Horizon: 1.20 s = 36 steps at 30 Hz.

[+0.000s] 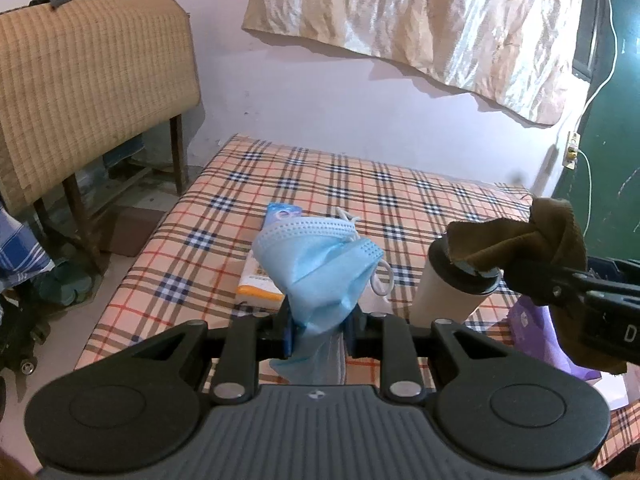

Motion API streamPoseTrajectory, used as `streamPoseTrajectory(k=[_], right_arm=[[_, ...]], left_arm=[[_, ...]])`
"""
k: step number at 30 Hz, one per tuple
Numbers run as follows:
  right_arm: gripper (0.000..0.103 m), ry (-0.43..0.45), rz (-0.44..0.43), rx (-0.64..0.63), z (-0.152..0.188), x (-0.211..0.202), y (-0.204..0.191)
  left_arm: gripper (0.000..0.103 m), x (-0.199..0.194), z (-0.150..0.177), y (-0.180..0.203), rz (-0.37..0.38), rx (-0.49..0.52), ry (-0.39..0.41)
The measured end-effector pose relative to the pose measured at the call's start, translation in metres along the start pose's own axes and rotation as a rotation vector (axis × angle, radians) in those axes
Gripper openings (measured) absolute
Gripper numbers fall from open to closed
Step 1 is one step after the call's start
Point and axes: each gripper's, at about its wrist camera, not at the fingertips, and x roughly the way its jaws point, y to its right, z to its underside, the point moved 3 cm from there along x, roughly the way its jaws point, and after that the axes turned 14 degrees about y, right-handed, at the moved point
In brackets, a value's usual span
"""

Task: Organize soft objects
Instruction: 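Carry the blue mask with the left gripper while the right gripper carries the green cloth toward the box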

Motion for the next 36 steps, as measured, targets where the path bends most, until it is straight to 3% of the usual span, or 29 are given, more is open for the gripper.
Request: streamPoseTrajectory(k=[36], right_arm=[[0.062, 0.023, 0.142, 0.049, -0.004, -0.029, 0.071]], left_arm=[[0.025, 0.015, 0.001, 0.075, 0.131, 0.072, -0.018]])
